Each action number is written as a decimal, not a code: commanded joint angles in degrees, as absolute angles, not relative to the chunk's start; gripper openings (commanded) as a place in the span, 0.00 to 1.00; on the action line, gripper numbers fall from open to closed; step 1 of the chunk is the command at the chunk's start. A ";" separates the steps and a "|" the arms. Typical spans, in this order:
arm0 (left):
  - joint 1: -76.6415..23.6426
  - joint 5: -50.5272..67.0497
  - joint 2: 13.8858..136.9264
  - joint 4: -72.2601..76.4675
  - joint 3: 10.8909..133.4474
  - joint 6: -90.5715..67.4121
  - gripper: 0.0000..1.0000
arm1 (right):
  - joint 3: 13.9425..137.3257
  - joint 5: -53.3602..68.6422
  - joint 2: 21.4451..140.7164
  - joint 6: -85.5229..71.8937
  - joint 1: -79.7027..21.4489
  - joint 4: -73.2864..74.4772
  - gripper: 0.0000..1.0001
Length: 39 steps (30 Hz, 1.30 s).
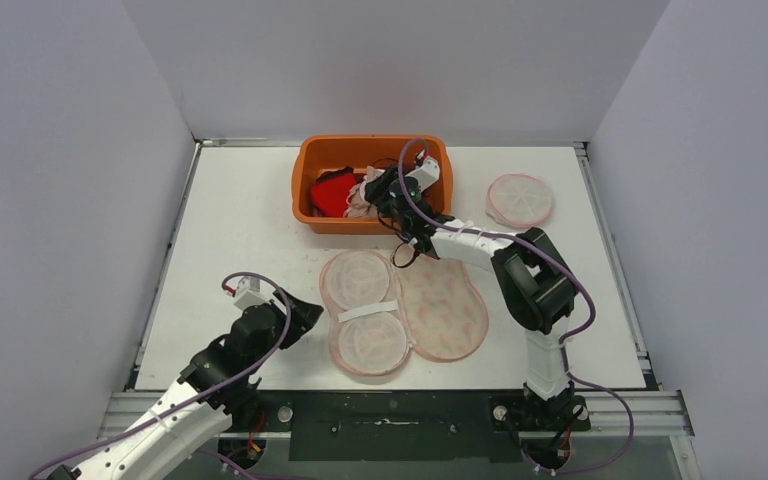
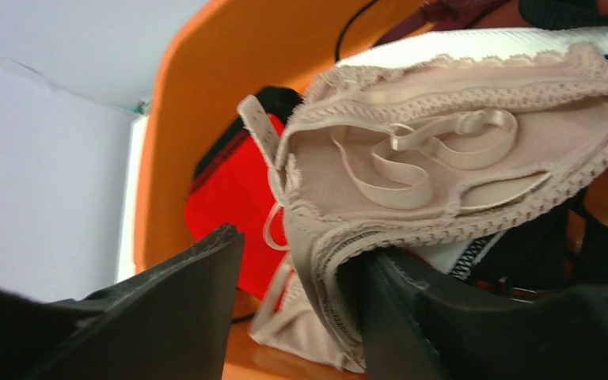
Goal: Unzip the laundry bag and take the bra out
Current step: Place the bra in the bin.
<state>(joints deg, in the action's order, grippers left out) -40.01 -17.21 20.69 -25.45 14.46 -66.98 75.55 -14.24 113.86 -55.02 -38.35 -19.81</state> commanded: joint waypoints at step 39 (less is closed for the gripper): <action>-39.73 -17.83 20.75 -23.65 14.59 -67.02 0.62 | 77.47 6.45 121.77 -71.49 -36.51 -43.14 0.57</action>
<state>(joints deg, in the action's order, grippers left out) -40.01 -16.75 21.12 -25.17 14.46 -67.13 75.64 4.69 125.16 -74.28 -35.70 -44.82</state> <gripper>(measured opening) 0.618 0.450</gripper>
